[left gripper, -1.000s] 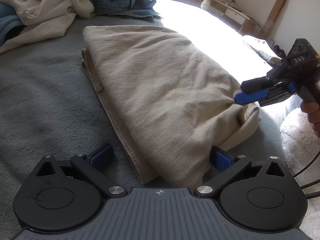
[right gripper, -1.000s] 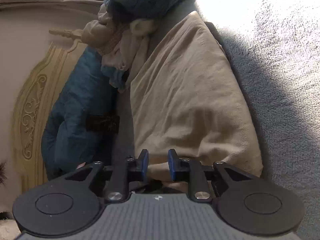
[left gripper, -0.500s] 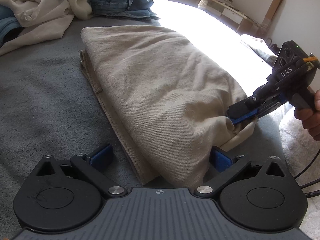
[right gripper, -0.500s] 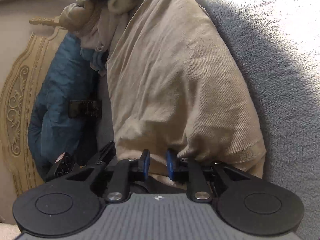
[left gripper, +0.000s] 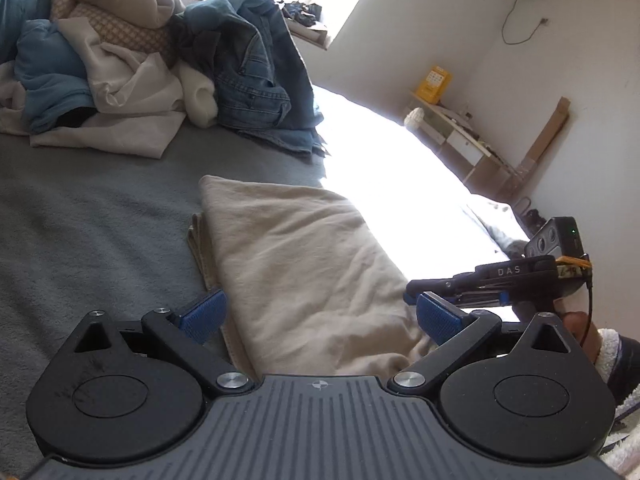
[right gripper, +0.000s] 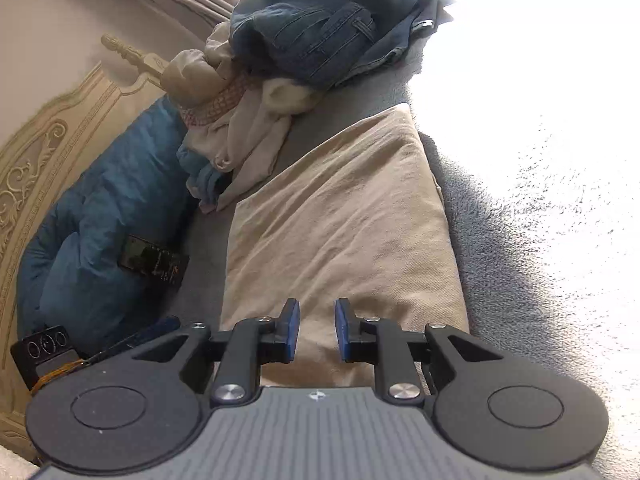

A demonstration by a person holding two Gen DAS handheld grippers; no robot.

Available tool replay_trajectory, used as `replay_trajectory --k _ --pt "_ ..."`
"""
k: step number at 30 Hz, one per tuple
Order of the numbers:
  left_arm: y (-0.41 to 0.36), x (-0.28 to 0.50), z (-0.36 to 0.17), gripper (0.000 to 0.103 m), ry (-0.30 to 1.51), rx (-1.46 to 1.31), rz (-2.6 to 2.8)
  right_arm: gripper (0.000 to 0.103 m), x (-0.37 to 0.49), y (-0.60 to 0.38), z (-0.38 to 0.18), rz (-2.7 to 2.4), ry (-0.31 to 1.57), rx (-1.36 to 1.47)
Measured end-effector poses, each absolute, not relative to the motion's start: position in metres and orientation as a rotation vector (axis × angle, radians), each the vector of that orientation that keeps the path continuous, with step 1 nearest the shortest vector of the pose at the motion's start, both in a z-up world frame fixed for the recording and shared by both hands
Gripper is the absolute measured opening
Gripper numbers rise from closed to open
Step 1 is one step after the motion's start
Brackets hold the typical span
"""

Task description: Fold clothes

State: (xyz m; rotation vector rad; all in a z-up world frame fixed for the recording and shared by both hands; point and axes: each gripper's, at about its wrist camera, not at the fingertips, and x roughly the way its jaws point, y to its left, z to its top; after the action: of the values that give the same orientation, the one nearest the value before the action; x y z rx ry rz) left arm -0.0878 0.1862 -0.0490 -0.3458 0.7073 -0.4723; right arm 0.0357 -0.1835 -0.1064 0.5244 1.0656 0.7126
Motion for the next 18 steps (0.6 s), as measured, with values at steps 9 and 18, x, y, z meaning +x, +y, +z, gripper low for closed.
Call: replay_trajectory --k 9,18 --pt "0.129 -0.068 -0.096 0.099 0.807 -0.121 -0.541 0.019 0.035 -0.175 -0.120 0.634 1.097 0.385" --pt "0.148 -0.068 -0.072 0.100 0.782 -0.224 -0.514 0.020 0.035 -0.180 -0.124 0.635 1.098 0.421"
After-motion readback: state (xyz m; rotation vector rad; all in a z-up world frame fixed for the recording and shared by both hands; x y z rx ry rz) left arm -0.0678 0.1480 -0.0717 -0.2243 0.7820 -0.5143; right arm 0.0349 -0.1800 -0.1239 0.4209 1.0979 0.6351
